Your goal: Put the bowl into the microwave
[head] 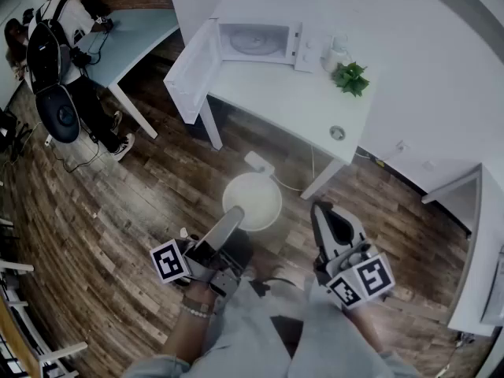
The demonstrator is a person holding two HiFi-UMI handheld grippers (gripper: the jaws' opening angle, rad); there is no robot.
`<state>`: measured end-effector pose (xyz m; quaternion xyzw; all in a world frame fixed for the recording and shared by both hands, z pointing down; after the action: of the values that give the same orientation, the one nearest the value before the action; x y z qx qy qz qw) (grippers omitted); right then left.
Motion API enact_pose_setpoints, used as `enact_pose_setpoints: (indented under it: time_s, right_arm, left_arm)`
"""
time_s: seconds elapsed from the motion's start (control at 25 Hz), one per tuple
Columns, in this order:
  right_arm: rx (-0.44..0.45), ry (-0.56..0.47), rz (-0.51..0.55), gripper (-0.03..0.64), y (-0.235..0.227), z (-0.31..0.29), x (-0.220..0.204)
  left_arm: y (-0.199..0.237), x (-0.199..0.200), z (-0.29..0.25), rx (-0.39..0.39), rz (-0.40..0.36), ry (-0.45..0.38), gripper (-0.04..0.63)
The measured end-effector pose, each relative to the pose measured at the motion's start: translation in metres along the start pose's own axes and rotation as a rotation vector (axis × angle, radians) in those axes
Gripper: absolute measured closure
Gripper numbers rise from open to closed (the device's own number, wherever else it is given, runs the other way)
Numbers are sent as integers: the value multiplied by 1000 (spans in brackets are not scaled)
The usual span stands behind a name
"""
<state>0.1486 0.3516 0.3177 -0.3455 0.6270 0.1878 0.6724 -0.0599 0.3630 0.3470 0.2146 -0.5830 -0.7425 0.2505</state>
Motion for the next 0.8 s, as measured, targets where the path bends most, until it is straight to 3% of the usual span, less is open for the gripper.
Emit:
enact_pose_setpoints:
  time_s: [0.8]
  right_arm:
    - [-30, -11, -37, 615, 7, -8, -4]
  left_arm:
    - [-4, 18, 11, -17, -3, 1, 333]
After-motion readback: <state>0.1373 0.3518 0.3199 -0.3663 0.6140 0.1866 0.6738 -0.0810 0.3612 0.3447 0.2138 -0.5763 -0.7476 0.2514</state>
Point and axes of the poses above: the fingertips, and each gripper's own axes: z backward along the fingers, y to its left, x out of its top, the point moved 6 cm from there along z, backward along the fingers, and after that the axes turned 5 degrees about x, right-handed, at the moved point
